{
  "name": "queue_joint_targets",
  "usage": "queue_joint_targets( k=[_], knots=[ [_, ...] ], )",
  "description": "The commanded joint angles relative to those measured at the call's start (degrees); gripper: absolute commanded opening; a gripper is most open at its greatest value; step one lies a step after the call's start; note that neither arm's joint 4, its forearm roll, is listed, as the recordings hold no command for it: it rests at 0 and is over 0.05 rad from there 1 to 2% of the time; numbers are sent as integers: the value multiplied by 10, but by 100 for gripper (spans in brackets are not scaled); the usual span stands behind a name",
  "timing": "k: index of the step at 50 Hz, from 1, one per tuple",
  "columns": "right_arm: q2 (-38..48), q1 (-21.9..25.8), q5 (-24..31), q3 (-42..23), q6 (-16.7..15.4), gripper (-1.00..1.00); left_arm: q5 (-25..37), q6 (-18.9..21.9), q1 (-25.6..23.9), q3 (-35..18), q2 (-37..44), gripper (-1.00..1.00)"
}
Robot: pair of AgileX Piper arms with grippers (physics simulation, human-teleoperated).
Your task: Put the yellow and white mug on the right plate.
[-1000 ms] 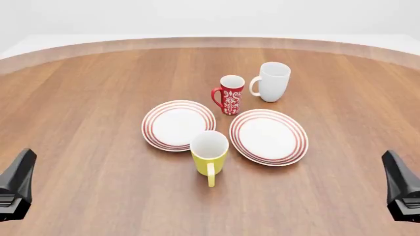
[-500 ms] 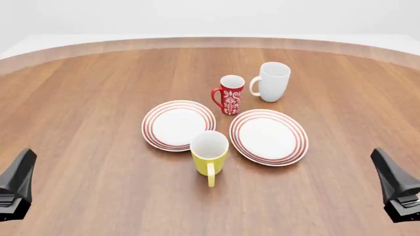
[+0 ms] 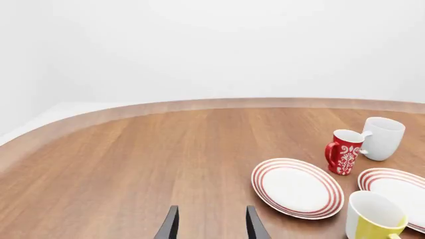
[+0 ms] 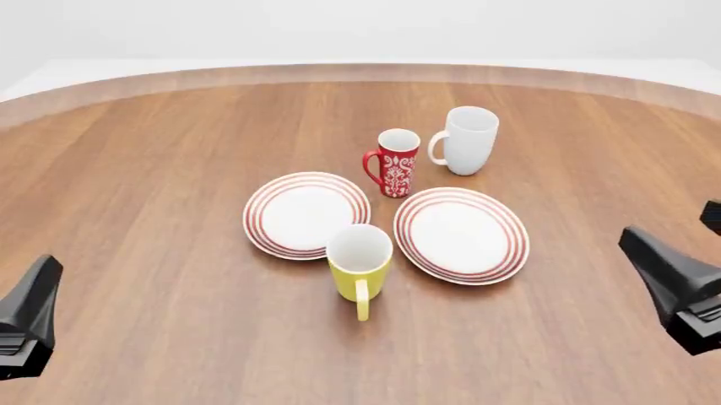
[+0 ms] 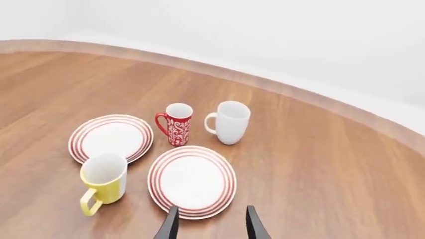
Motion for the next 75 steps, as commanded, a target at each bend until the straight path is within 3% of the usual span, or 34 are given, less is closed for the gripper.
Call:
queue_joint_targets(
  k=[1,13,17,20,21,26,45,47,48,50,67,71,75],
  knots=[
    [81,35,43,-70,25,100,0,0,0,0,0,100],
    [135,75,57,-113,27,100,0,0,0,0,0,100],
    [161,82,69,-129,56,100,0,0,0,0,0,100],
    [168,90,76,-143,58,100,0,0,0,0,0,100],
    [182,96,81,-151,74,100,0,0,0,0,0,100],
    [200,111,94,-177,79,100,0,0,0,0,0,100],
    [279,179,119,-249,162,100,0,0,0,0,0,100],
    [282,183,119,-252,160,100,0,0,0,0,0,100],
    [288,184,121,-253,186,100,0,0,0,0,0,100],
    [290,201,119,-259,176,100,0,0,0,0,0,100],
    [314,226,105,-264,218,100,0,0,0,0,0,100],
    [303,225,99,-266,199,100,0,0,0,0,0,100],
    [303,225,99,-266,199,100,0,0,0,0,0,100]
  ],
)
